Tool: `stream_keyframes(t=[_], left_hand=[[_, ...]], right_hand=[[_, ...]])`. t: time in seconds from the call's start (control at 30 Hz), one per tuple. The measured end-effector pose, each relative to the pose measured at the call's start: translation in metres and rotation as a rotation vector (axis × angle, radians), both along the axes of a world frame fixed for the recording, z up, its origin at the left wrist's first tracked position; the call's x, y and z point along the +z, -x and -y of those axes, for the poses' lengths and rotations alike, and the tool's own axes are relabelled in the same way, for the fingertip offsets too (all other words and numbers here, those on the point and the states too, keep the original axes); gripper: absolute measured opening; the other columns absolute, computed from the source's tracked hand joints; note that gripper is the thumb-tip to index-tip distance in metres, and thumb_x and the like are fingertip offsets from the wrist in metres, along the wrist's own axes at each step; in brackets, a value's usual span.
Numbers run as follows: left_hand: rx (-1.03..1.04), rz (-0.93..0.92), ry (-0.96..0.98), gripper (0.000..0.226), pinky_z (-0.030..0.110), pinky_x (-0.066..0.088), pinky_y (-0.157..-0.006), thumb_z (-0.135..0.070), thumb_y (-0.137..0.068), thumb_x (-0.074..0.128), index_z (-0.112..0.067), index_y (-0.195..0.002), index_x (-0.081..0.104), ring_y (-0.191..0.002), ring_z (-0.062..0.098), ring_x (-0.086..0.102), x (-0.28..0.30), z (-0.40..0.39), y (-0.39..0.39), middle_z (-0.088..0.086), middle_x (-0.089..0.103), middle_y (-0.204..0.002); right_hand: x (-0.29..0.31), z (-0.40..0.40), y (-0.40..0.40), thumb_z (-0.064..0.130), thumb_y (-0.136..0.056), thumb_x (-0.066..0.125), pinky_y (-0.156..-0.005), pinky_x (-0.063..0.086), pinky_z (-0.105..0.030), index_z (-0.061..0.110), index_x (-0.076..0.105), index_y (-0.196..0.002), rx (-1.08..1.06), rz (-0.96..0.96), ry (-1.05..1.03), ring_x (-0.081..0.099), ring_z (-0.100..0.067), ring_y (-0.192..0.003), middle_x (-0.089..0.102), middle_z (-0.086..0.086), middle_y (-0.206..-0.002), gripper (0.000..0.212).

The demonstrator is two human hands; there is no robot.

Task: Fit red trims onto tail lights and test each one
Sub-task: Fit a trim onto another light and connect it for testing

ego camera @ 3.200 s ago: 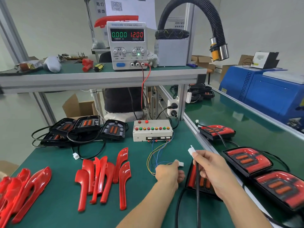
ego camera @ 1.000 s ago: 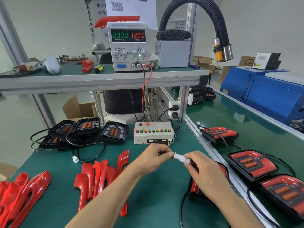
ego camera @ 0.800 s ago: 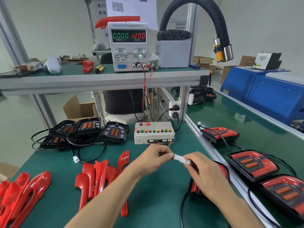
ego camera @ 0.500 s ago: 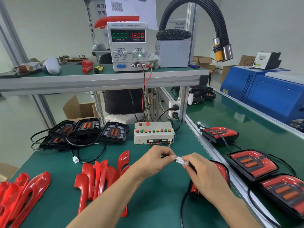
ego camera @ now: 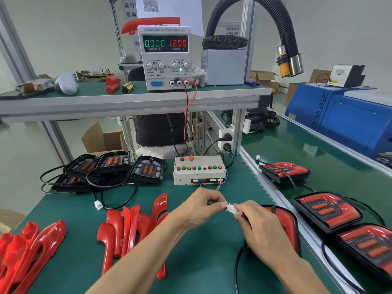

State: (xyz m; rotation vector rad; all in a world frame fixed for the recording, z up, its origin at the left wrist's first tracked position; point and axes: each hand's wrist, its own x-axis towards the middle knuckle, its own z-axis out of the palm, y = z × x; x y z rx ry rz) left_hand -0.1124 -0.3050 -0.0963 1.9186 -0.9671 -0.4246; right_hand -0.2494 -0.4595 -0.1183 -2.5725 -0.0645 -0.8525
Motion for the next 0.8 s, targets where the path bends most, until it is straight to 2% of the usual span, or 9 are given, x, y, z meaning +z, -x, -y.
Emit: stream_keyframes(t=[0.2,0.43,0.53,0.67,0.8], left_hand=[[-0.023,0.003,-0.008,0.018,0.011,0.030,-0.053,-0.020,-0.097,0.065,-0.019,-0.080,0.069,-0.053,-0.001,0.038,-0.001,-0.001,0.004,-0.021,0.048,-0.052],[0.023,-0.070,0.049,0.023,0.025,0.030,-0.055,-0.023,-0.097,0.065,-0.026,-0.074,0.068,-0.057,0.010,0.035,-0.003,0.000,0.005,-0.012,0.045,-0.057],[0.011,-0.033,0.031,0.025,0.018,0.034,-0.059,-0.022,-0.096,0.065,-0.030,-0.072,0.067,-0.059,0.004,0.040,-0.003,0.000,0.005,-0.017,0.050,-0.058],[0.000,0.011,-0.003,0.022,0.013,0.037,-0.067,-0.022,-0.096,0.066,-0.028,-0.075,0.069,-0.066,-0.001,0.047,-0.002,0.001,0.001,-0.018,0.057,-0.064],[-0.012,0.018,-0.017,0.026,0.010,0.035,-0.059,-0.023,-0.096,0.064,-0.033,-0.072,0.066,-0.056,-0.003,0.044,-0.004,0.001,0.000,-0.020,0.054,-0.058]], right_hand=[[-0.004,-0.002,0.002,0.007,-0.091,0.072,-0.053,0.046,-0.037,0.011,0.065,-0.093,-0.008,-0.003,-0.009,0.056,-0.019,-0.065,0.059,0.006,-0.081,0.009],[-0.012,-0.009,-0.001,0.012,-0.094,0.066,-0.055,0.050,-0.039,0.011,0.069,-0.100,-0.059,0.066,-0.058,0.060,-0.019,-0.068,0.062,0.005,-0.084,0.006],[-0.016,-0.012,-0.001,0.016,-0.096,0.060,-0.054,0.050,-0.040,0.010,0.068,-0.099,-0.064,0.082,-0.079,0.057,-0.016,-0.067,0.060,0.007,-0.082,0.010],[-0.016,-0.008,-0.001,0.014,-0.097,0.062,-0.055,0.050,-0.041,0.011,0.067,-0.099,-0.051,0.064,-0.062,0.057,-0.017,-0.068,0.060,0.006,-0.084,0.006],[-0.011,-0.008,0.002,0.020,-0.097,0.059,-0.056,0.049,-0.038,0.014,0.066,-0.099,-0.027,0.031,-0.036,0.057,-0.016,-0.069,0.060,0.007,-0.084,0.009]])
